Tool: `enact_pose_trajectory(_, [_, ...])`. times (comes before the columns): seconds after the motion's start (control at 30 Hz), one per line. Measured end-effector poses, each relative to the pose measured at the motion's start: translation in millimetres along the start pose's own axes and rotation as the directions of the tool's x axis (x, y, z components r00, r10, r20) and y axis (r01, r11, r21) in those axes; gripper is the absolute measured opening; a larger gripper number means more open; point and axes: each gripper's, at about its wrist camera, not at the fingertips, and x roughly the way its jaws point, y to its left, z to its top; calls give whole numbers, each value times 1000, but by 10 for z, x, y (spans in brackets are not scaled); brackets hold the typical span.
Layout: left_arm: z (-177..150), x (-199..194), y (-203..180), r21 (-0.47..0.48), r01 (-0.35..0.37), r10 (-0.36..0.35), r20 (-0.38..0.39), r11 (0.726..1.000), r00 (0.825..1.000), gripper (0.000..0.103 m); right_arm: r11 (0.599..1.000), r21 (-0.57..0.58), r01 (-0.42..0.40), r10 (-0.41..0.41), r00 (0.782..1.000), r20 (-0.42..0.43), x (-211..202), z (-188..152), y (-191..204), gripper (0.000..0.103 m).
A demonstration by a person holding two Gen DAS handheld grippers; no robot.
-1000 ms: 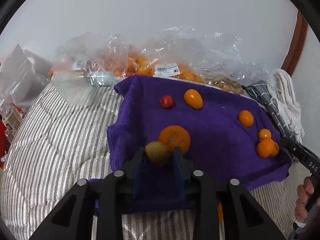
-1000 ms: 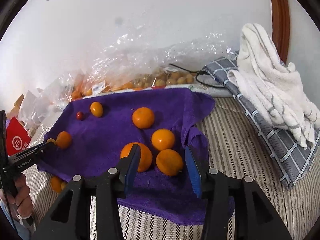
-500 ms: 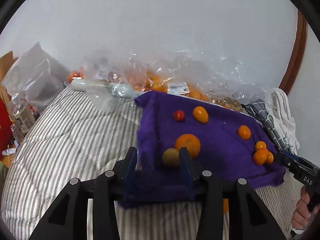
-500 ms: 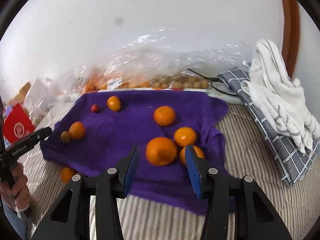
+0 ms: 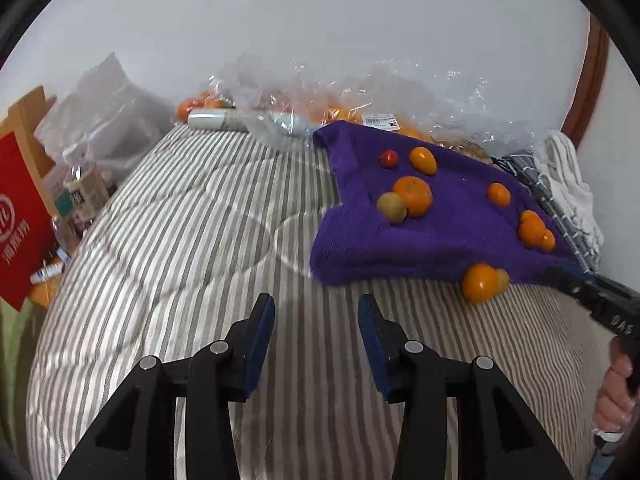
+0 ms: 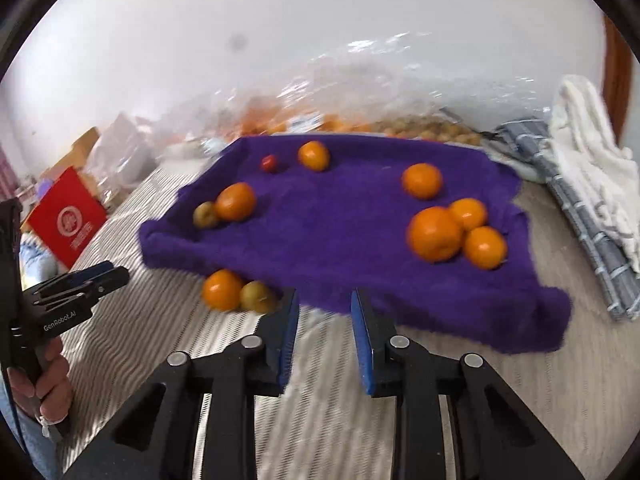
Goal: Organize fruits
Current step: 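Withdraw both open tools back toward the fruit on the bed, then grasp a yellow-green fruit from the bed with the right tool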
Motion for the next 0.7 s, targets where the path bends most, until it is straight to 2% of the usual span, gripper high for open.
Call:
enact_pose_trajectory(0.1, [-68,11,45,-4,-5,4,-47,1000,999,41,999,-31,-14,13,999,-29,82,-37,139,28])
enact_pose_trajectory(0.43, [-113,17,46,2,22,-22,-83,1000,996,42,995,-92,-30,21,995,-97,372,2,352,28])
enact_pose_trajectory(0.57, [-115,22,31,11,14,-13,-86,1000,996,46,994,-100,-33,22,994,-109,451,39,405,28])
enact_pose_trajectory(0.7, [-119,27,-1,27,-3,5,-83,1000,996,47,993,-114,-40,27,994,-109,484,54,447,28])
